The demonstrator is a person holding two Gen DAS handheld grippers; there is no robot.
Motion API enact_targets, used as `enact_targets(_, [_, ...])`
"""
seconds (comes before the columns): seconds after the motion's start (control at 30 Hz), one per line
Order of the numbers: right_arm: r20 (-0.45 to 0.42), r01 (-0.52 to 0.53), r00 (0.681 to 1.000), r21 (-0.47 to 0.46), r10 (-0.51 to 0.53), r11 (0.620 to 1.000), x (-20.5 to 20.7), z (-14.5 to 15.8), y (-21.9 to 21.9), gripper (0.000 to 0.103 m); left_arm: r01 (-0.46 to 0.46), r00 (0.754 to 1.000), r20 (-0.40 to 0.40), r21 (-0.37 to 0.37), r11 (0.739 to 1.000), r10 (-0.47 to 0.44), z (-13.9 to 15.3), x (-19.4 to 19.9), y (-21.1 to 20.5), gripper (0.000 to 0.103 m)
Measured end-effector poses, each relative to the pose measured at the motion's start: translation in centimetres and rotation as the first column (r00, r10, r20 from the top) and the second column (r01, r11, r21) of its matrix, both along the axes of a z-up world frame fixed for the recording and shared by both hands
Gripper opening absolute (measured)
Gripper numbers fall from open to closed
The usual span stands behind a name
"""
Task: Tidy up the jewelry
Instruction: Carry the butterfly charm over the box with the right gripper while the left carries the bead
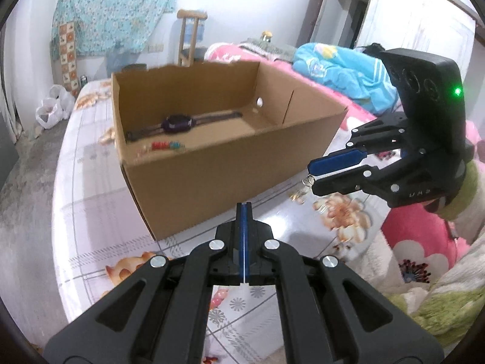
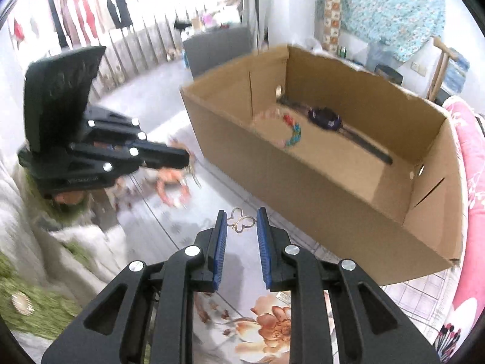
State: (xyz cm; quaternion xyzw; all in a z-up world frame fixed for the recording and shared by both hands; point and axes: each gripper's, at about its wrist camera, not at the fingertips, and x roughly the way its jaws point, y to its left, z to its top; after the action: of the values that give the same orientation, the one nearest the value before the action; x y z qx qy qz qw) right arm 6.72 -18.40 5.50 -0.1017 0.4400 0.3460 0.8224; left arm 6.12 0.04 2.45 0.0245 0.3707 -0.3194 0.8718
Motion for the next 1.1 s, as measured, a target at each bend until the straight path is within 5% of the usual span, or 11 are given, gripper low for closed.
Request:
enact_targets(0.27, [0.119, 0.010, 0.993, 0.074, -0.019, 0.997, 1.6, 5.3, -0.8, 0.020, 0.063, 0.994, 0.099, -0.125, 0.990, -0.051, 7.6, 0.9, -0.5, 0.000])
enact_targets(0.4, [0.125, 0.029, 0.992, 0.032, -0.032, 0.999, 4.9, 5.9, -1.1, 0.020, 0.062, 0.995, 0.089, -0.109, 0.992, -0.052, 9.5, 4.8, -2.1, 0.000])
enact_targets(0.5, [0.083, 0.035, 0.996, -0.014, -0.034, 0.999, 7.7, 4.6, -1.2, 0.020, 0.060, 0.998, -0.009, -0.088, 0.994, -0.061, 8.6, 9.4, -3.9, 0.000])
enact_targets(0.67, [-0.020, 0.062, 0.998, -0.127, -0.065, 0.990, 12.4, 1.3, -1.5, 0.020, 0.052, 0.988, -0.148, 0.047, 0.998, -0.044, 5.3, 15.4, -7.3, 0.000])
enact_targets(0.93, [-0.177, 0.080, 0.977, -0.217, -0.120, 0.973, 17.0, -1.4, -1.7, 0.020, 0.020, 0.907, -0.421, 0.106, 0.994, 0.026, -0.8, 21.4, -8.8, 0.000])
enact_targets(1.1, [-0.187, 0.079, 0.975, -0.229, -0.123, 0.970, 17.2, -1.9, -1.8, 0.021, 0.000, 0.899, -0.435, 0.136, 0.991, 0.060, -1.7, 22.3, -9.1, 0.006])
